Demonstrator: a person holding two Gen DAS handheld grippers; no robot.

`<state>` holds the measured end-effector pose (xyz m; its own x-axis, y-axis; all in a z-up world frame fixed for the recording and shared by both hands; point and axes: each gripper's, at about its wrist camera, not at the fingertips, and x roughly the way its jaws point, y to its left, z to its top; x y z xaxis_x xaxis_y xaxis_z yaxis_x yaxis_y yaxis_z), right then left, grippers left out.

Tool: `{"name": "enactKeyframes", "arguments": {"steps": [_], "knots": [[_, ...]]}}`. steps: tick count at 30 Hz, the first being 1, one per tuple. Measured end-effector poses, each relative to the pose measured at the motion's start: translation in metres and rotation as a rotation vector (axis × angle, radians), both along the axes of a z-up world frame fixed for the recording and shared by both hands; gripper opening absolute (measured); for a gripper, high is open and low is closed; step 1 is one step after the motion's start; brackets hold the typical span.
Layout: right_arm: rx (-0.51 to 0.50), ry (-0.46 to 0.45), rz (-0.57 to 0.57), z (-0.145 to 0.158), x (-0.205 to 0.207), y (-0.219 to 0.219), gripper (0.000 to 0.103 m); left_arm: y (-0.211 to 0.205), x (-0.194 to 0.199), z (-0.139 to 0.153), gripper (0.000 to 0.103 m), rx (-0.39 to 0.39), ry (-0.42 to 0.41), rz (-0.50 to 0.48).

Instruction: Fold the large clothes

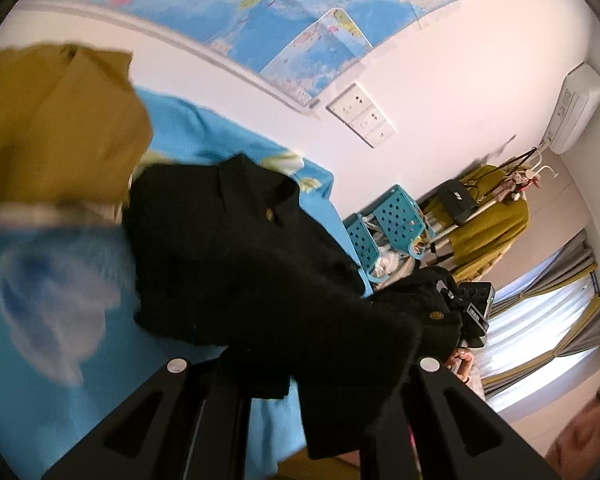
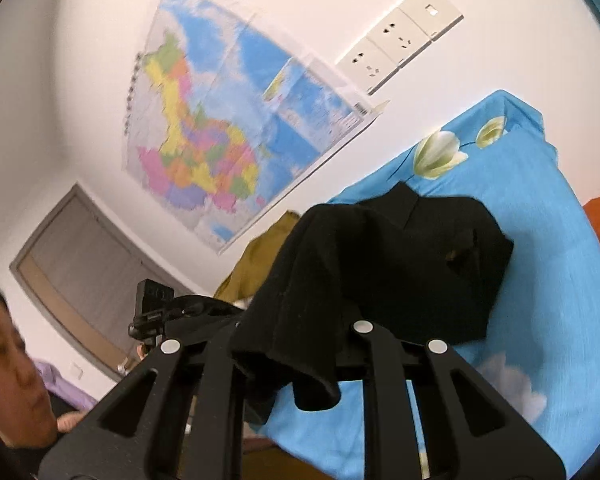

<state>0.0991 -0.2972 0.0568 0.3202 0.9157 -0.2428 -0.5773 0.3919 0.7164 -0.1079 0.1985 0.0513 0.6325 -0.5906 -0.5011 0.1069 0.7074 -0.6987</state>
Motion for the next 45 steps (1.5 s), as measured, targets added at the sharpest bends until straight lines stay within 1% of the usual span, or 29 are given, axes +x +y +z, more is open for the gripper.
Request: {"name": "enactKeyframes", "arguments": {"steps": [3,4,6,7,9,11,13,17,20,22,23,24,25,26,27,28,29,31,32,33,34,36,37,39,41,42,43,44,45], "knots": [[-0.001,0.041,-0.034,0.002,0.036,0.006,0.015,0.008,0.044,0.005,0.008,0.005,0.036,0.014],[0.013,0.069,-0.042,0.000,0.047,0.008,0.016,0.010,0.056,0.005,0.008,0.003,0.047,0.017],[-0.006,0.110,-0.072,-0.006,0.071,0.013,0.016,0.015,0.086,0.001,0.008,0.012,0.077,0.030],[-0.008,0.150,-0.088,-0.012,0.085,0.015,0.016,0.019,0.098,-0.002,0.008,0.007,0.096,0.038],[-0.035,0.194,-0.109,-0.027,0.109,0.020,0.016,0.024,0.125,-0.013,0.008,0.011,0.141,0.050],[-0.038,0.259,-0.129,-0.045,0.131,0.026,0.016,0.032,0.156,-0.032,0.008,-0.004,0.210,0.071],[-0.055,0.313,-0.152,-0.063,0.147,0.031,0.018,0.035,0.179,-0.048,0.008,0.007,0.264,0.076],[-0.075,0.406,-0.185,-0.095,0.174,0.040,0.020,0.045,0.211,-0.079,0.009,-0.011,0.341,0.089],[-0.078,0.441,-0.195,-0.105,0.186,0.044,0.030,0.050,0.224,-0.094,0.013,-0.025,0.379,0.094],[-0.074,0.438,-0.195,-0.106,0.188,0.046,0.048,0.051,0.226,-0.098,0.030,-0.052,0.383,0.088],[-0.061,0.436,-0.198,-0.105,0.188,0.046,0.052,0.051,0.226,-0.098,0.034,-0.063,0.373,0.088],[-0.058,0.425,-0.196,-0.103,0.188,0.047,0.056,0.051,0.224,-0.097,0.044,-0.071,0.357,0.082],[-0.068,0.408,-0.201,-0.099,0.187,0.047,0.058,0.052,0.222,-0.095,0.050,-0.079,0.343,0.084],[-0.079,0.382,-0.212,-0.094,0.184,0.047,0.061,0.053,0.219,-0.092,0.053,-0.092,0.317,0.093],[-0.089,0.357,-0.211,-0.089,0.181,0.049,0.066,0.055,0.213,-0.087,0.065,-0.106,0.288,0.098],[-0.108,0.325,-0.208,-0.084,0.177,0.052,0.067,0.057,0.206,-0.082,0.072,-0.127,0.251,0.091],[-0.147,0.275,-0.193,-0.076,0.169,0.058,0.067,0.056,0.198,-0.076,0.072,-0.127,0.212,0.090],[-0.246,0.181,-0.154,-0.065,0.155,0.074,0.068,0.048,0.182,-0.063,0.077,-0.041,0.147,0.079],[-0.311,0.110,-0.133,-0.060,0.144,0.085,0.068,0.039,0.174,-0.056,0.078,0.023,0.117,0.067],[-0.357,0.058,-0.104,-0.057,0.136,0.094,0.068,0.033,0.169,-0.053,0.078,0.060,0.102,0.056],[-0.423,0.000,-0.064,-0.056,0.125,0.108,0.068,0.019,0.161,-0.048,0.079,0.121,0.069,0.019],[-0.524,-0.055,-0.024,-0.059,0.113,0.131,0.068,-0.005,0.154,-0.043,0.081,0.198,0.026,-0.049],[-0.556,-0.072,-0.012,-0.062,0.110,0.139,0.068,-0.022,0.153,-0.042,0.081,0.259,0.016,-0.084],[-0.593,-0.080,0.027,-0.071,0.109,0.153,0.068,-0.051,0.157,-0.044,0.081,0.368,0.018,-0.130],[-0.642,-0.078,0.029,-0.081,0.112,0.163,0.059,-0.079,0.166,-0.054,0.080,0.425,0.033,-0.196],[-0.662,-0.089,0.031,-0.084,0.112,0.167,0.043,-0.090,0.172,-0.060,0.068,0.444,0.055,-0.212],[-0.681,-0.112,0.034,-0.086,0.111,0.170,0.027,-0.095,0.179,-0.067,0.043,0.458,0.071,-0.219],[-0.684,-0.138,0.042,-0.085,0.110,0.172,0.019,-0.100,0.188,-0.076,0.029,0.491,0.099,-0.219],[-0.676,-0.151,0.037,-0.082,0.109,0.172,0.007,-0.101,0.198,-0.083,0.012,0.505,0.133,-0.204]]}}
